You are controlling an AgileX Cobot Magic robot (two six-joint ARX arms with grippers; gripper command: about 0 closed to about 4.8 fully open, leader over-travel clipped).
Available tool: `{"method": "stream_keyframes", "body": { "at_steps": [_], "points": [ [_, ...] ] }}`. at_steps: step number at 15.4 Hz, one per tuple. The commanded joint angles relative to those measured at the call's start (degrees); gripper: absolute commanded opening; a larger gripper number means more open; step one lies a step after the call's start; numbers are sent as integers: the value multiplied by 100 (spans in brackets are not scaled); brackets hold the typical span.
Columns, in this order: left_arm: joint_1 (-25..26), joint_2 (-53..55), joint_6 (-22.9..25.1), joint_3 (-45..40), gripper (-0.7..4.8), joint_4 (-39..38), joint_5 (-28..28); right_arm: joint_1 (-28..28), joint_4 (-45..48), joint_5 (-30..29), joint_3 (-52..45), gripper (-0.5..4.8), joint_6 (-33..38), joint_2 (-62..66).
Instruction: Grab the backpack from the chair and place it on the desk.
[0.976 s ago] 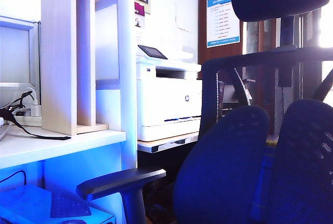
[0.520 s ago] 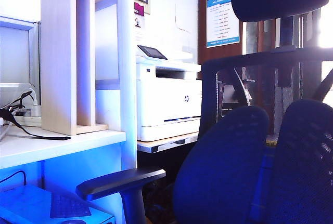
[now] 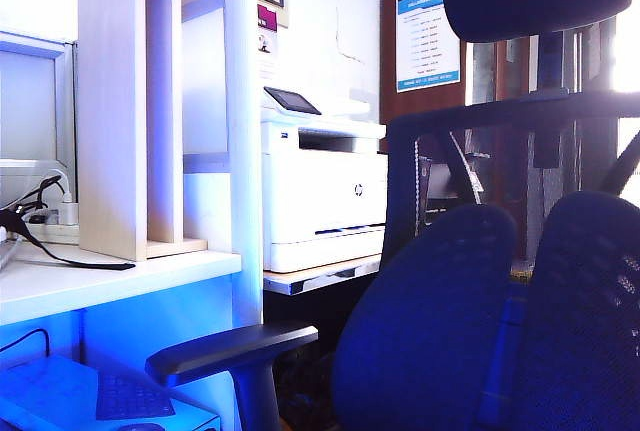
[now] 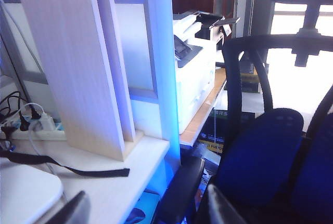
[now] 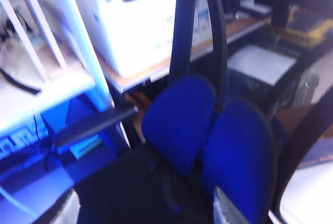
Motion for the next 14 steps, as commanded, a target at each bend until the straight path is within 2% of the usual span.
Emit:
{"method": "stream_keyframes", "body": {
  "at_steps": [1, 4, 6, 8, 12, 13, 14],
  "points": [
    [2, -693, -129, -664, 308, 66, -151, 20, 66, 13, -376, 333, -28, -245],
    [2, -1537, -133, -1469, 272, 90, -238, 17, 769, 39, -1128, 333, 37, -369],
    [2, -1749, -199, -2044, 272, -13, -197, 17, 1899, 262, -1840, 333, 238, -376],
    [4, -1753, -345, -2494, 272, 522, -146, 20, 2632, 455, -2334, 333, 245, -409],
    [4, -1755, -389, -3294, 257, 1335, -304, 20, 2981, 675, -3053, 332, 304, -409],
    [4, -1755, -472, -3438, 218, 1576, -341, 20, 3246, 678, -3305, 328, 487, -413],
    [4, -1755, -1008, -3571, 167, 1784, -699, 22, 3438, 682, -3528, 301, 492, -409]
  ]
}}
